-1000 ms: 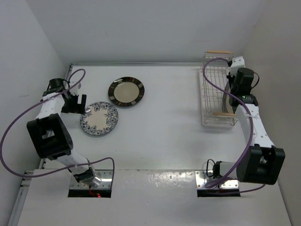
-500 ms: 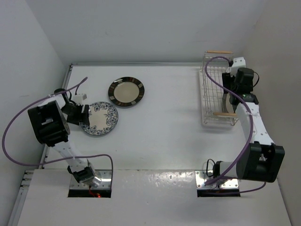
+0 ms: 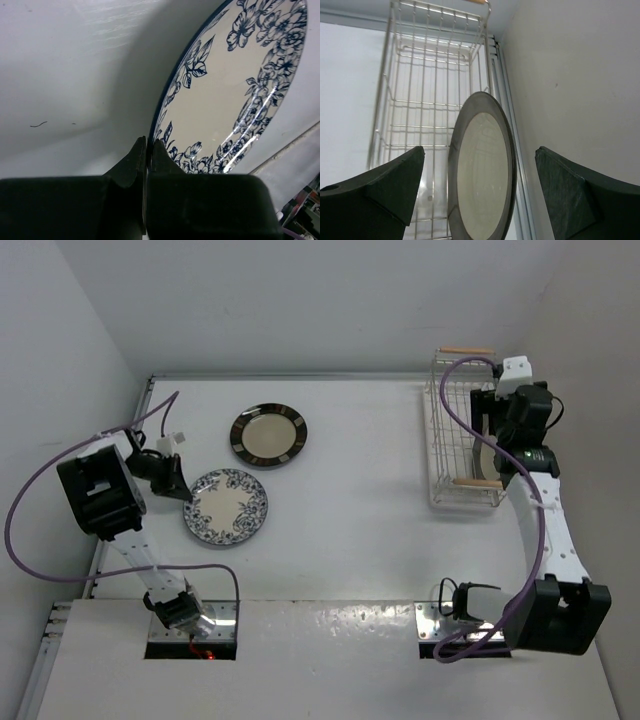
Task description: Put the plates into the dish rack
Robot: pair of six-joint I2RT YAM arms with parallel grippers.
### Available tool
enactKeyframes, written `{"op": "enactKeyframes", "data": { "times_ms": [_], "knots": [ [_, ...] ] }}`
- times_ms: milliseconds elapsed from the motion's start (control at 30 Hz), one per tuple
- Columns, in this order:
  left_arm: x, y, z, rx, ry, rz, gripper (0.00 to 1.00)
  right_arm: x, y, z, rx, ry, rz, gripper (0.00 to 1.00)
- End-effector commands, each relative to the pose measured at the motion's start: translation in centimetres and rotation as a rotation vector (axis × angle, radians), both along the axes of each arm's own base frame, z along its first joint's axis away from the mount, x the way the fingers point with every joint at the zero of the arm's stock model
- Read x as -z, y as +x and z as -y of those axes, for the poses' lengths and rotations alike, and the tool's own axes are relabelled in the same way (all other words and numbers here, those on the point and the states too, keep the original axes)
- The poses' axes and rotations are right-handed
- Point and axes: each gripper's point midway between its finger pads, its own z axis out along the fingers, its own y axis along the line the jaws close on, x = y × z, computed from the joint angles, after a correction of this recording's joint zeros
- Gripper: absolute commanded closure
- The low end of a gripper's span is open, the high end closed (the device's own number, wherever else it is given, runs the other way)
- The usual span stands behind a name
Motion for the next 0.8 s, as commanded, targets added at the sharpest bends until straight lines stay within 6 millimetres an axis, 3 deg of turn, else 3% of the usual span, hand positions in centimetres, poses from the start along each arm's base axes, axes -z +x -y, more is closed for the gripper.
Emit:
{"op": "enactKeyframes", "data": {
  "times_ms": [0, 133, 200, 233, 267, 300, 333, 367, 400, 433, 533, 600, 633, 667, 700, 767],
  "knots": [
    [-3.1, 2.0, 0.7, 0.072, -0.021, 0.124, 1.0, -3.1, 0.2, -2.0, -0.075, 0.027, 0.089, 0.09],
    [-6.9, 3.1, 3.5, 0.185, -0.013, 0.226, 1.0, -4.6, -0.5, -4.5, -0.126, 0.094, 0.095, 0.05],
    [-9.4, 3.3, 5.8, 0.25, -0.001, 0.29, 1.0, -5.1, -0.9, -7.7, -0.211, 0.206, 0.098, 0.08],
    [-10.3, 3.7, 6.2, 0.266, 0.024, 0.322, 1.0, -5.4, -1.1, -10.8, -0.335, 0.289, 0.098, 0.09],
    [-10.9, 3.8, 6.8, 0.283, 0.048, 0.339, 1.0, -5.4, -1.2, -12.5, -0.39, 0.354, 0.101, 0.11],
    [-11.8, 4.0, 7.6, 0.308, 0.064, 0.365, 1.0, -3.5, -2.0, -15.9, -0.511, 0.448, 0.043, 0.11],
    [-13.0, 4.1, 8.3, 0.321, 0.085, 0.404, 1.0, -4.5, -2.5, -20.3, -0.69, 0.495, 0.069, 0.11],
    [-13.8, 4.1, 10.1, 0.375, 0.093, 0.43, 1.0, -3.8, -2.9, -22.2, -0.751, 0.548, 0.043, 0.11],
    [-14.7, 4.2, 10.8, 0.399, 0.106, 0.457, 1.0, -1.7, -3.4, -24.4, -0.843, 0.612, -0.013, 0.11],
    [-15.3, 4.2, 11.8, 0.425, 0.109, 0.484, 1.0, -1.4, -4.0, -26.8, -0.909, 0.628, -0.03, 0.11],
    [-18.2, 3.9, 14.9, 0.508, 0.106, 0.598, 1.0, 3.1, -4.6, -33.4, -1.009, 0.691, -0.193, 0.11],
    [-19.4, 3.3, 17.0, 0.556, 0.109, 0.663, 1.0, 3.7, -5.1, -36.1, -1.064, 0.725, -0.223, 0.11],
    [-19.4, 2.7, 17.6, 0.576, 0.102, 0.664, 1.0, 5.7, -4.5, -37.5, -1.07, 0.737, -0.269, 0.12],
    [-19.5, 2.3, 18.7, 0.609, 0.103, 0.68, 1.0, 5.8, -5.1, -39.3, -1.101, 0.753, -0.288, 0.12],
    [-20.2, 2.2, 19.2, 0.614, 0.11, 0.707, 1.0, 7.2, -4.4, -40.3, -1.106, 0.758, -0.313, 0.12],
    [-20.5, 1.5, 20.1, 0.638, 0.093, 0.719, 1.0, 7.0, -4.5, -42.3, -1.137, 0.775, -0.309, 0.13]
  ]
}}
